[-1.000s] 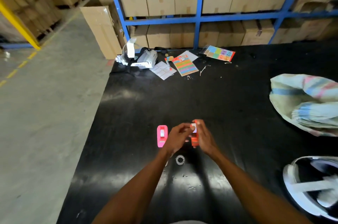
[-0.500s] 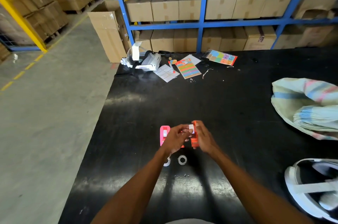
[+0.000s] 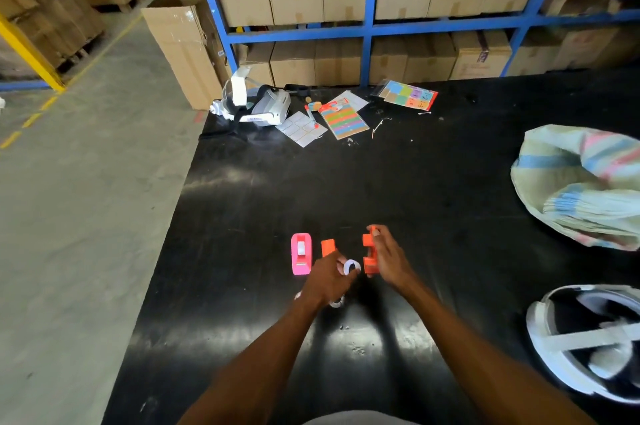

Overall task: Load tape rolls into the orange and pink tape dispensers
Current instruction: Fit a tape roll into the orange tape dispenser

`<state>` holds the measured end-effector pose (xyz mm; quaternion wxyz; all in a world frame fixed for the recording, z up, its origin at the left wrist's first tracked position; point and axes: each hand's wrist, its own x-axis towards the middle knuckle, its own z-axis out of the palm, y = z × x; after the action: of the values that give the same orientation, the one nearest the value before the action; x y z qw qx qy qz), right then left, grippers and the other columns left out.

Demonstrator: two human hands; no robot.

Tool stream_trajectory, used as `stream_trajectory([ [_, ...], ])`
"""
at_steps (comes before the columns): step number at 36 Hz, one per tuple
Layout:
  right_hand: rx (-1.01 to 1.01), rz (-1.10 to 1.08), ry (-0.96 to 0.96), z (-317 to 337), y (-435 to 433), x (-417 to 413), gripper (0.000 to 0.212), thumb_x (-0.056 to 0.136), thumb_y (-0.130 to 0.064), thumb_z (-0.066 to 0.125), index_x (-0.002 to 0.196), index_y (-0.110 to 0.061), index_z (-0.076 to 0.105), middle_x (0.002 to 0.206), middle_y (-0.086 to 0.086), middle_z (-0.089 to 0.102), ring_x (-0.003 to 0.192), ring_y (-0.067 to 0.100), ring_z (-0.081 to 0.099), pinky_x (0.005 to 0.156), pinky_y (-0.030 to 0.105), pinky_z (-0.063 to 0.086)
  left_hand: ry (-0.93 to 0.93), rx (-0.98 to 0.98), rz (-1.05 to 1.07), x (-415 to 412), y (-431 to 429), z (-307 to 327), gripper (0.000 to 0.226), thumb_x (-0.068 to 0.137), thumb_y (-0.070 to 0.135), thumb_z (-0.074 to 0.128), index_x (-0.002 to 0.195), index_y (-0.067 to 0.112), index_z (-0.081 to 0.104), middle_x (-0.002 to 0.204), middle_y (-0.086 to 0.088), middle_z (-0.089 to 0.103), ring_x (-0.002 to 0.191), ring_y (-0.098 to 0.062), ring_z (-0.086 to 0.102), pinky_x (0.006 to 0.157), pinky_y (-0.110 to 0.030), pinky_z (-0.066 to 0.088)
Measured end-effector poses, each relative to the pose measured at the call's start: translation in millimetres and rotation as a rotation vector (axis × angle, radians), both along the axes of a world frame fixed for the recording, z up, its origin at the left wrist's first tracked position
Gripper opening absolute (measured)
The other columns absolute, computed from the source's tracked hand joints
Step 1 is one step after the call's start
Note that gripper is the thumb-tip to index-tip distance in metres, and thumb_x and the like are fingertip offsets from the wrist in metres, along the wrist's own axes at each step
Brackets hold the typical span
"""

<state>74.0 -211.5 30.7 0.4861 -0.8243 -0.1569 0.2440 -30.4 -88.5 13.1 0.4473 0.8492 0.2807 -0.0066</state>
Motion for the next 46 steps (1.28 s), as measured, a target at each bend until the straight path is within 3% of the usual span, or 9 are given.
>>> stream_trajectory([
  [4,-0.001,-0.021,0.031,-13.9,-6.5,9.1,0.036,0.101,-0.055,0.030,0.122,-0.037,0.053,0.103,-0.004,0.066,0.096,0.024,0.067,0.088,0.051,0.057,0.086,0.111,-0.102,2.0,-11.1,-11.3,0.029,0.079,0.042,0.063,0.090,0.015,0.063,0.090,-0.003,0.071,0.083,-0.021,0.067,0.072,-0.032,0.054],
  [11,-0.002,-0.026,0.046,-23.2,-12.9,25.2,0.020,0.105,-0.049,0.033,0.106,-0.053,0.052,0.092,0.001,0.064,0.075,0.021,0.065,0.070,0.048,0.062,0.191,0.219,-0.202,6.8,-24.9,-34.5,0.032,0.081,0.041,0.060,0.097,0.013,0.061,0.102,-0.010,0.066,0.094,-0.031,0.064,0.076,-0.035,0.050],
  [15,-0.014,-0.036,0.064,-25.7,-10.5,28.6,0.023,0.106,-0.046,0.032,0.117,-0.041,0.052,0.101,0.002,0.067,0.086,0.020,0.067,0.080,0.047,0.061,0.213,0.283,-0.253,11.4,-31.3,-38.9,0.031,0.083,0.034,0.060,0.103,0.010,0.060,0.111,-0.015,0.065,0.099,-0.033,0.062,0.079,-0.037,0.047],
  [20,-0.045,-0.024,0.083,-40.7,-6.8,32.7,0.022,0.105,-0.049,0.031,0.115,-0.046,0.051,0.098,-0.008,0.065,0.091,0.015,0.066,0.089,0.045,0.057,0.294,0.300,-0.328,15.6,-37.9,-52.9,0.039,0.089,0.032,0.056,0.120,0.008,0.053,0.124,-0.017,0.059,0.110,-0.036,0.059,0.090,-0.041,0.047],
  [28,-0.030,-0.026,0.115,-36.1,-2.8,35.6,0.025,0.108,-0.041,0.029,0.120,-0.036,0.050,0.101,0.000,0.063,0.088,0.013,0.063,0.079,0.027,0.052,0.378,0.331,-0.379,21.1,-39.1,-68.3,0.048,0.091,0.034,0.056,0.130,0.009,0.044,0.133,-0.016,0.050,0.110,-0.038,0.059,0.089,-0.044,0.047],
  [33,-0.045,-0.035,0.117,-39.1,-3.9,39.2,0.026,0.108,-0.045,0.029,0.122,-0.038,0.050,0.105,-0.003,0.063,0.094,0.015,0.065,0.089,0.040,0.056,0.290,0.336,-0.323,15.4,-26.6,-69.8,0.053,0.086,0.048,0.060,0.122,0.012,0.046,0.124,-0.010,0.052,0.101,-0.034,0.062,0.079,-0.044,0.051],
  [36,-0.054,-0.032,0.119,-43.0,-4.2,36.8,0.027,0.106,-0.048,0.030,0.121,-0.039,0.052,0.096,-0.002,0.064,0.089,0.020,0.067,0.085,0.050,0.059,0.156,0.339,-0.237,1.0,-12.5,-70.3,0.043,0.085,0.049,0.060,0.110,0.017,0.046,0.113,-0.005,0.055,0.090,-0.029,0.063,0.073,-0.042,0.053],
  [41,-0.063,0.011,0.131,-47.3,-1.1,24.7,0.026,0.105,-0.051,0.029,0.116,-0.042,0.051,0.085,-0.002,0.062,0.073,0.019,0.066,0.077,0.055,0.060,0.153,0.456,-0.236,-25.0,8.0,-77.3,0.060,0.077,0.049,0.066,0.125,0.021,0.045,0.120,0.000,0.052,0.107,-0.023,0.053,0.086,-0.038,0.049],
  [46,-0.086,0.067,0.141,-41.7,-0.2,11.7,0.034,0.106,-0.050,0.027,0.127,-0.037,0.049,0.110,-0.003,0.063,0.098,0.015,0.065,0.093,0.046,0.055,0.259,0.479,-0.320,-33.3,7.9,-84.4,0.057,0.079,0.047,0.066,0.127,0.021,0.049,0.131,-0.002,0.050,0.120,-0.025,0.048,0.097,-0.037,0.041],
])
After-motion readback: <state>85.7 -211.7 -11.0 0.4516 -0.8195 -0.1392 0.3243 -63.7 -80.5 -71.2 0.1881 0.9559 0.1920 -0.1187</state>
